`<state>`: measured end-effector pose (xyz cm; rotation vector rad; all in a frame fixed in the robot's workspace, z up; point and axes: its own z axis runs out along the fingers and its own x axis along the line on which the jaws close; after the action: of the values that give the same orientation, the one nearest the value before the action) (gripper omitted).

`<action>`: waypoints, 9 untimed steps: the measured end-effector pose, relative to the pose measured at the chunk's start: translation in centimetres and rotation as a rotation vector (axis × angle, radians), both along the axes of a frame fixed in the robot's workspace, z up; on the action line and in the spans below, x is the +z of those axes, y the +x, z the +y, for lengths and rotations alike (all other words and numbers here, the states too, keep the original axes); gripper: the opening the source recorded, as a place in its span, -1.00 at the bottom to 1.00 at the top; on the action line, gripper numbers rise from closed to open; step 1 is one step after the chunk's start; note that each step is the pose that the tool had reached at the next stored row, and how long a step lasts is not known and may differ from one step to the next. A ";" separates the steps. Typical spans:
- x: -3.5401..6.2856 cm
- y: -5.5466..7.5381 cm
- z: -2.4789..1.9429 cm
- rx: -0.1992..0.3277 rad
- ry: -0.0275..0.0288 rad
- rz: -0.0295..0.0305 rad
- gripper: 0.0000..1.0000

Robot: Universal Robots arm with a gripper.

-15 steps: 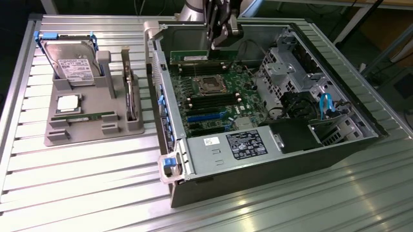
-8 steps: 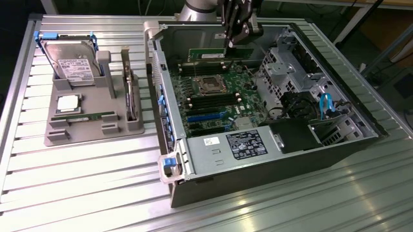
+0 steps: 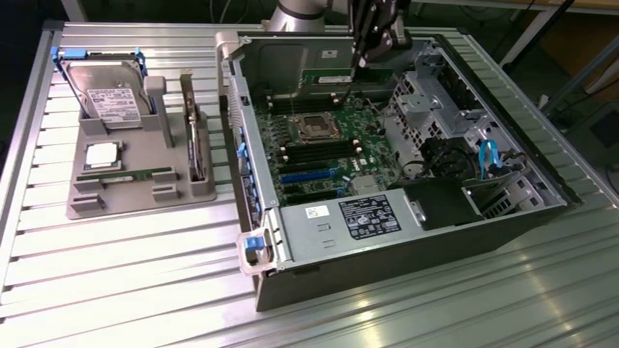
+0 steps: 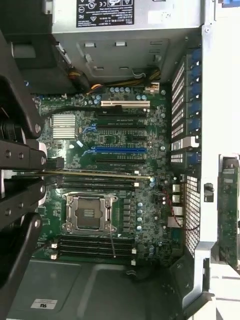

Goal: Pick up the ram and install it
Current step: 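Pick up the ram and move it above insertion slot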

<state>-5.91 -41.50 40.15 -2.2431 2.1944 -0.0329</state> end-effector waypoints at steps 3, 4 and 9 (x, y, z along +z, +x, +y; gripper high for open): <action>0.00 1.3 0.39 0.000 0.0000 0.0000 -0.73; 0.00 1.7 0.50 0.000 0.0000 0.0000 -0.73; 0.00 1.9 0.62 0.000 0.0000 0.0000 -0.73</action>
<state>-3.98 -40.87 40.15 -2.2431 2.1943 -0.0329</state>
